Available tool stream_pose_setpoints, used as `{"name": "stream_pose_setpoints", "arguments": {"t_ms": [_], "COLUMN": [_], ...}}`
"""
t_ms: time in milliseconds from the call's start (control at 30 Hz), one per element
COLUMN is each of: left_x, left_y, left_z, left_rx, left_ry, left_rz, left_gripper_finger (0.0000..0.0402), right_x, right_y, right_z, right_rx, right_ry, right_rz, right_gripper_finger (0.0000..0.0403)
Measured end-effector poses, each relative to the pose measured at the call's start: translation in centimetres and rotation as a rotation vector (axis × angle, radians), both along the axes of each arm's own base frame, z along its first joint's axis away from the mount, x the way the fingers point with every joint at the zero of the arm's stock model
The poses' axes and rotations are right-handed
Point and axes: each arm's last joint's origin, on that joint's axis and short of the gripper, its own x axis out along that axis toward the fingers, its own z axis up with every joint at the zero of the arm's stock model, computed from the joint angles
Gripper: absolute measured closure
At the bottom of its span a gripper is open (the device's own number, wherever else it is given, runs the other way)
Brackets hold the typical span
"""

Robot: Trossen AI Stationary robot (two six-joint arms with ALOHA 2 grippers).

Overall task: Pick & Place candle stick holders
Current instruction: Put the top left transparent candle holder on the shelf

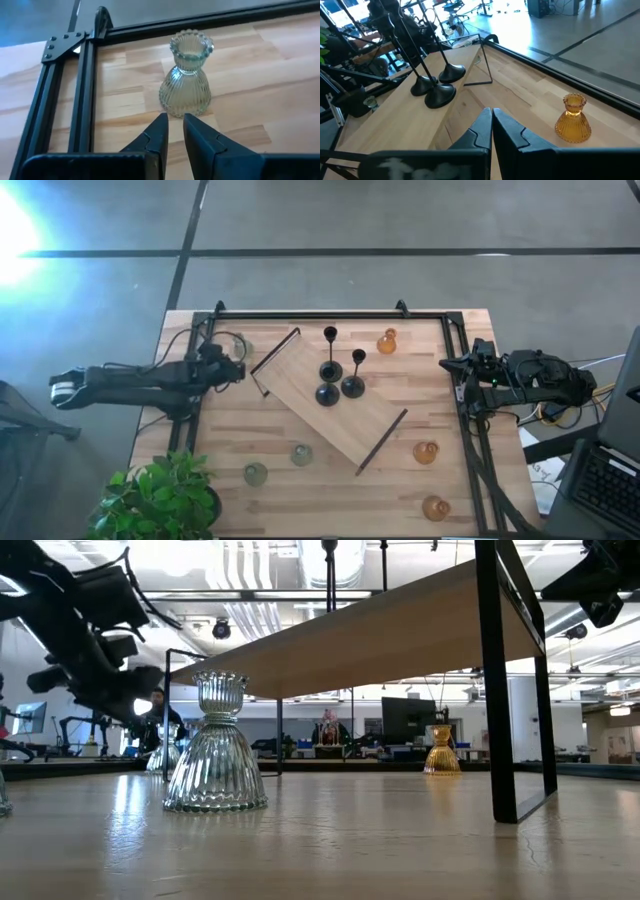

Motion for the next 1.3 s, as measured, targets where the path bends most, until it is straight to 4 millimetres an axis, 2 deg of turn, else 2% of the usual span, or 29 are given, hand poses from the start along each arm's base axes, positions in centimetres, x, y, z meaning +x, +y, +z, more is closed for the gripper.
{"name": "stream_pose_setpoints", "arguments": {"t_ms": [200, 400, 567, 833, 1000, 1133, 1300], "left_x": [-0.4, -0.5, -0.9, -0.9, -1.1, -1.0, -1.2], "left_y": [-0.1, -0.2, -0.4, -0.3, -0.2, -0.1, 0.1], "left_z": [-1.2, -2.0, -2.3, -2.0, -3.4, -3.7, -3.8], "left_rx": [0.014, 0.037, 0.036, 0.160, 0.202, 0.264, 0.341], "left_ry": [0.080, 0.084, 0.044, -0.073, -0.101, -0.163, -0.084], "left_rz": [-0.060, -0.160, -0.210, -0.240, -0.232, -0.193, -0.113], "left_gripper_finger": [0.0338, 0.0344, 0.0355, 0.0353, 0.0351, 0.0329, 0.0272], "right_x": [0.0, 0.0, 0.0, 0.0, 0.0, 0.0, 0.0], "right_y": [0.0, 0.0, 0.0, 0.0, 0.0, 0.0, 0.0], "right_z": [0.0, 0.0, 0.0, 0.0, 0.0, 0.0, 0.0], "right_rx": [0.000, 0.000, 0.000, 0.000, 0.000, 0.000, 0.000], "right_ry": [0.000, -0.001, 0.000, 0.000, 0.000, 0.000, 0.000], "right_rz": [0.000, 0.000, 0.000, 0.000, 0.000, 0.000, 0.000], "right_gripper_finger": [0.0394, 0.0394, 0.0394, 0.0394, 0.0394, 0.0394, 0.0394]}}
